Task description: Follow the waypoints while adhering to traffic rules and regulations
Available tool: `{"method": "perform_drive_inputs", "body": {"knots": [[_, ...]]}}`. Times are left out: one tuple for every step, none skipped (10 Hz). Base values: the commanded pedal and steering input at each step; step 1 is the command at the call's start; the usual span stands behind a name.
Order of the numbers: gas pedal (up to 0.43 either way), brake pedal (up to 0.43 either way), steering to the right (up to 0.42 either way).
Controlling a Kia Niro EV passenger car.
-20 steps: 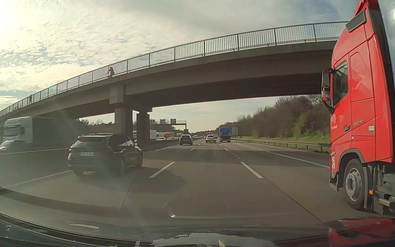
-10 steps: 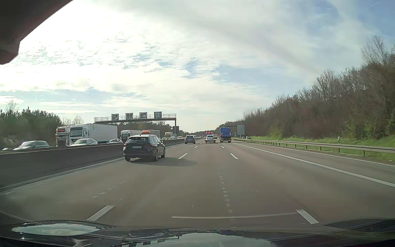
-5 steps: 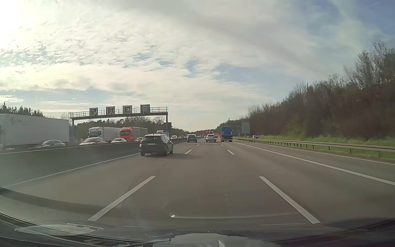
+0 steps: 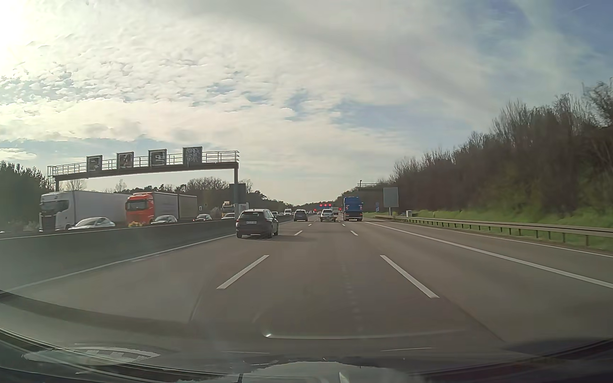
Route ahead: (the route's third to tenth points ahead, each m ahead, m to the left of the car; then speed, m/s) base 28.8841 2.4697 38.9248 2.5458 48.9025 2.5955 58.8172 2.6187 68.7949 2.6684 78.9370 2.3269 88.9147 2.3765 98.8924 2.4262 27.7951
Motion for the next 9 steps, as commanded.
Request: {"method": "perform_drive_inputs", "body": {"knots": [[0.189, 0.000, -0.002], [0.189, 0.000, -0.002], [0.189, 0.000, -0.002], [0.189, 0.000, -0.002], [0.189, 0.000, -0.002], [0.189, 0.000, -0.002], [0.189, 0.000, -0.002], [0.189, 0.000, -0.002], [0.189, 0.000, -0.001]]}}
